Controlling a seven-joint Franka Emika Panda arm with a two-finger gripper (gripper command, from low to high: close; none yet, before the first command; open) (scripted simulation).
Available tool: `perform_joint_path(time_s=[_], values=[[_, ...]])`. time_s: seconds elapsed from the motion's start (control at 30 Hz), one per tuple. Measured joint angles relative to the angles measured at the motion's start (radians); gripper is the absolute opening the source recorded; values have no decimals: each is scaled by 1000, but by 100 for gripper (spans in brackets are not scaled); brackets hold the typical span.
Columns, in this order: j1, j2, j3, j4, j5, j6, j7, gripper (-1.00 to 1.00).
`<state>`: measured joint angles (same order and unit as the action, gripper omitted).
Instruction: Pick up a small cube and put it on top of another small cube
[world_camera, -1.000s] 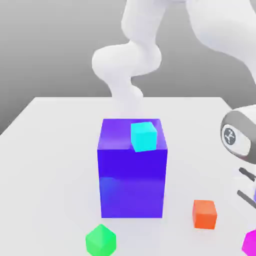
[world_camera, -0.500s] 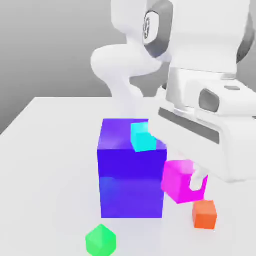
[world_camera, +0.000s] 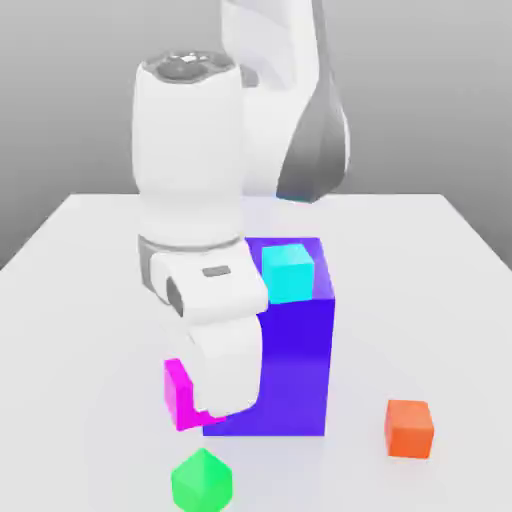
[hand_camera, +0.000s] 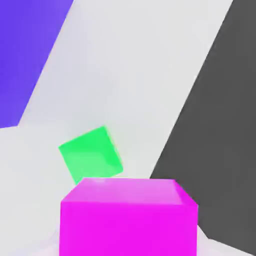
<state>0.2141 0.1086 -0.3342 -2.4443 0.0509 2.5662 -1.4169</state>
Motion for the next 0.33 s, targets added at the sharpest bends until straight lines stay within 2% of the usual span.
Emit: perform_joint_path(time_s=[0.23, 0.27, 0.33], values=[[-49, 181, 65, -8, 141, 160, -122, -100], [-55, 198, 74, -7, 152, 175, -131, 100], [-55, 198, 74, -7, 152, 175, -131, 100]])
